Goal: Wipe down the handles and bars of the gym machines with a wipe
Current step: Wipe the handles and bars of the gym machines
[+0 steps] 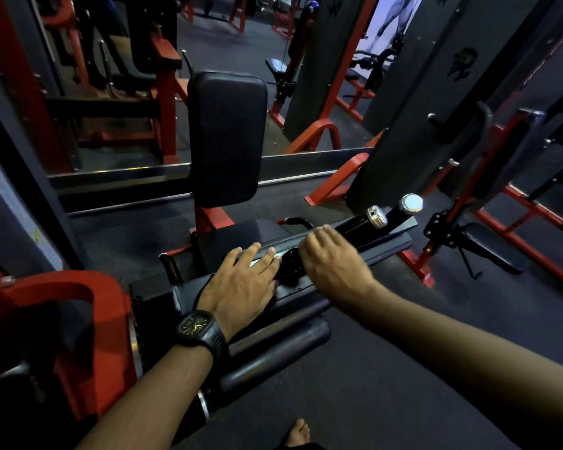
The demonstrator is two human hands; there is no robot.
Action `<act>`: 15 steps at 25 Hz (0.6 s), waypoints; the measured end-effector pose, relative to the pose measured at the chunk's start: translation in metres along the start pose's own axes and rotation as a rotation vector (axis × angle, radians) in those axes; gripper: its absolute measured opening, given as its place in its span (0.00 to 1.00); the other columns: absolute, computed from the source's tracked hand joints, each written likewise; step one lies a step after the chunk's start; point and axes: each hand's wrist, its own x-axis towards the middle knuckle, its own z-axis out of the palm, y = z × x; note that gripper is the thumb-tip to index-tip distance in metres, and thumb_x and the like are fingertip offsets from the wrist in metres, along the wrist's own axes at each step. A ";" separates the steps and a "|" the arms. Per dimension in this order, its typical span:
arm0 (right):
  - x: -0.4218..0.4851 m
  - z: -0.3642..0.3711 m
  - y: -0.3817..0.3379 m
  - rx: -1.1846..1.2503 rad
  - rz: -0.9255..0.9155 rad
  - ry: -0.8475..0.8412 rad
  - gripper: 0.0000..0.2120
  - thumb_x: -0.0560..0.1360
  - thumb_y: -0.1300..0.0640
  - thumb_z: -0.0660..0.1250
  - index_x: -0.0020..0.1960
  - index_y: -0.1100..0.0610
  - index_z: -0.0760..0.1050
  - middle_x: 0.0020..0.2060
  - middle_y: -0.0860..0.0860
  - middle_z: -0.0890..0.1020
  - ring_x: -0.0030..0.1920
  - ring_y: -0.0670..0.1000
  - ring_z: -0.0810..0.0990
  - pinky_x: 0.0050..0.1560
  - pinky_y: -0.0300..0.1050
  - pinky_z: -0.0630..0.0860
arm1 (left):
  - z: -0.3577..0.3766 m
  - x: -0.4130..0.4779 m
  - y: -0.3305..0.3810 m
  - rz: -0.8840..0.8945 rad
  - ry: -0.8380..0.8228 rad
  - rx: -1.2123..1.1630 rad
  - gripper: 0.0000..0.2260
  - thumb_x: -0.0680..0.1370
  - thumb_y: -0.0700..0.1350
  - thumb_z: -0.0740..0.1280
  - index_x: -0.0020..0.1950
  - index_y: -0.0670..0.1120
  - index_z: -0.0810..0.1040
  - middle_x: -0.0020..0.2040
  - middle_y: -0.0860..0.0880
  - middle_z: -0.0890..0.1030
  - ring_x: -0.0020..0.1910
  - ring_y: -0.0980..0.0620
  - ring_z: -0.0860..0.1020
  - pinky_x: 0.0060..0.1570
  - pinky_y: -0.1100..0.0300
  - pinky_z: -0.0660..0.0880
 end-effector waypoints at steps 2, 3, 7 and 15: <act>0.005 -0.007 0.024 0.038 0.112 0.044 0.14 0.73 0.61 0.57 0.50 0.63 0.80 0.43 0.60 0.80 0.47 0.61 0.80 0.63 0.56 0.73 | 0.000 0.000 0.000 -0.007 0.003 -0.009 0.21 0.80 0.52 0.55 0.68 0.46 0.75 0.67 0.48 0.77 0.66 0.43 0.73 0.62 0.45 0.72; 0.006 -0.009 0.027 0.014 0.167 0.031 0.15 0.73 0.61 0.56 0.49 0.63 0.80 0.43 0.60 0.80 0.47 0.61 0.79 0.64 0.57 0.73 | 0.000 0.000 0.000 -0.009 -0.001 -0.007 0.22 0.80 0.52 0.53 0.68 0.45 0.76 0.66 0.47 0.77 0.66 0.43 0.74 0.62 0.45 0.72; -0.003 -0.011 0.015 -0.068 0.059 -0.017 0.15 0.74 0.60 0.57 0.54 0.63 0.79 0.46 0.60 0.80 0.50 0.61 0.79 0.65 0.57 0.71 | -0.001 0.000 0.001 0.000 0.004 -0.004 0.24 0.79 0.52 0.51 0.67 0.45 0.77 0.66 0.47 0.78 0.65 0.42 0.75 0.61 0.45 0.73; -0.018 -0.008 0.047 0.051 0.202 0.214 0.15 0.77 0.62 0.56 0.55 0.64 0.79 0.50 0.59 0.80 0.56 0.60 0.79 0.71 0.56 0.66 | 0.003 0.000 -0.001 0.009 0.033 -0.018 0.23 0.80 0.52 0.52 0.67 0.45 0.77 0.65 0.47 0.78 0.65 0.42 0.75 0.60 0.45 0.73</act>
